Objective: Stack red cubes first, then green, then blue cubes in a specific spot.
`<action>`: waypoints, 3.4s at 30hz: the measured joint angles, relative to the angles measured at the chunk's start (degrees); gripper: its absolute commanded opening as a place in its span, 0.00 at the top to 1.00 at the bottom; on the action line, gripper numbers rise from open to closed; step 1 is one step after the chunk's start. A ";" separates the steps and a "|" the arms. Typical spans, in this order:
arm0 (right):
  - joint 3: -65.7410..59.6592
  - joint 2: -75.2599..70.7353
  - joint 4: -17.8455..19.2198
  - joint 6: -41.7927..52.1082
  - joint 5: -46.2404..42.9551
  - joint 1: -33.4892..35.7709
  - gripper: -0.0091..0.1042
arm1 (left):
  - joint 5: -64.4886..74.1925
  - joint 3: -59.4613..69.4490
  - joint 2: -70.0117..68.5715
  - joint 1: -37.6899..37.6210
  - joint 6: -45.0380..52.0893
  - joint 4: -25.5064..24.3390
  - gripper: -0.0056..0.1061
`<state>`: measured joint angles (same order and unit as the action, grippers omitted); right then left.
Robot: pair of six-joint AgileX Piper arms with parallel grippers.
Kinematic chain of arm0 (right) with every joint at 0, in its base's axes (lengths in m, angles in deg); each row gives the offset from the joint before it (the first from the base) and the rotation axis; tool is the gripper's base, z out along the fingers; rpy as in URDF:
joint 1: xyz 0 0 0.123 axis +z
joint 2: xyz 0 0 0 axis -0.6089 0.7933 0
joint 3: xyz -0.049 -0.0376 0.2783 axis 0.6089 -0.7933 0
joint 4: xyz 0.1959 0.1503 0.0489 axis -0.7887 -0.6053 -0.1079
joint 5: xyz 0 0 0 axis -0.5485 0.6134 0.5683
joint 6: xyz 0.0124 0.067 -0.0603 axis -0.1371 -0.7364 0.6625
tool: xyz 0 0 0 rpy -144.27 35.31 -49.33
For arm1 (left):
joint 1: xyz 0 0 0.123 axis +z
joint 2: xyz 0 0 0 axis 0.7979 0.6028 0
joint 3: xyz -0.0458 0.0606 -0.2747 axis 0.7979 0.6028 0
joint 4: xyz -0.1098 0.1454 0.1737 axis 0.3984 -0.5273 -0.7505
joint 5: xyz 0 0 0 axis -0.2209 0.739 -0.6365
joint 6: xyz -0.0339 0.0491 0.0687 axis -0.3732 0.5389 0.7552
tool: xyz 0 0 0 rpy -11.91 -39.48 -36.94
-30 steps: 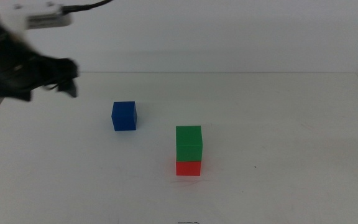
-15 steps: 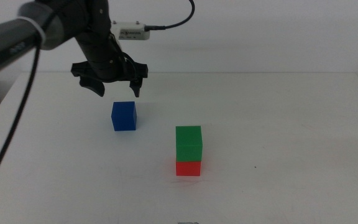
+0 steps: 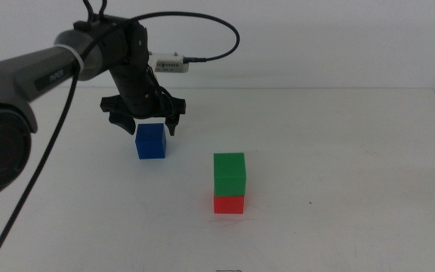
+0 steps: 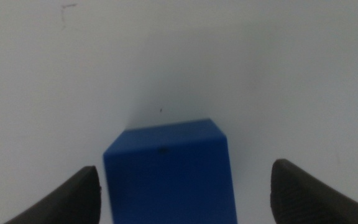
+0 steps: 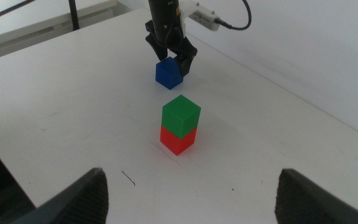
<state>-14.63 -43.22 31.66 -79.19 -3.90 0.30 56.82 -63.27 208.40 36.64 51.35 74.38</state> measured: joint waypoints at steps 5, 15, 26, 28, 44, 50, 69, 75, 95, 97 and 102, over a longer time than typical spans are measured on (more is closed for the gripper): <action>0.00 0.00 0.00 0.00 0.00 0.00 0.20 | -3.38 0.00 2.42 0.00 -0.53 0.00 0.13; 0.00 0.00 0.00 0.00 0.05 0.00 0.20 | -2.95 -0.18 3.36 0.00 -3.34 0.00 0.62; 0.00 0.00 0.00 0.00 0.05 0.00 0.20 | 5.22 -0.61 -2.28 -0.05 -4.27 -0.31 0.96; 0.00 0.00 0.00 0.00 0.05 0.00 0.20 | 7.35 0.46 -5.55 -0.68 -6.59 -1.22 0.96; 0.00 0.00 0.00 0.00 0.05 0.00 0.20 | 12.59 -0.45 -17.36 -24.59 -31.63 -15.14 0.96; 0.00 0.00 0.00 0.00 0.05 0.00 0.20 | 12.65 -1.89 -13.60 -26.88 -33.79 -12.50 0.96; 0.00 0.00 0.00 0.00 0.05 0.00 0.20 | 12.59 -1.95 -9.06 -26.88 -37.20 -15.62 0.96; 0.00 0.00 0.00 0.00 0.05 0.00 0.20 | 12.53 -1.95 -8.74 -26.88 -37.13 -14.58 0.96; 0.00 0.00 0.00 0.00 0.05 0.00 0.20 | 12.48 -1.95 -8.74 -26.88 -33.91 -12.41 0.96; 0.00 0.00 0.00 0.00 0.05 0.00 0.20 | 12.48 -1.95 -8.74 -26.88 -33.87 -12.22 0.96; 0.00 0.00 0.00 0.00 0.05 0.00 0.20 | 12.48 -1.95 -8.74 -26.88 -33.43 -12.42 0.96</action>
<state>-14.63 -43.22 31.66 -79.19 -3.85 0.30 69.30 -65.23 199.66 9.76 17.93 61.96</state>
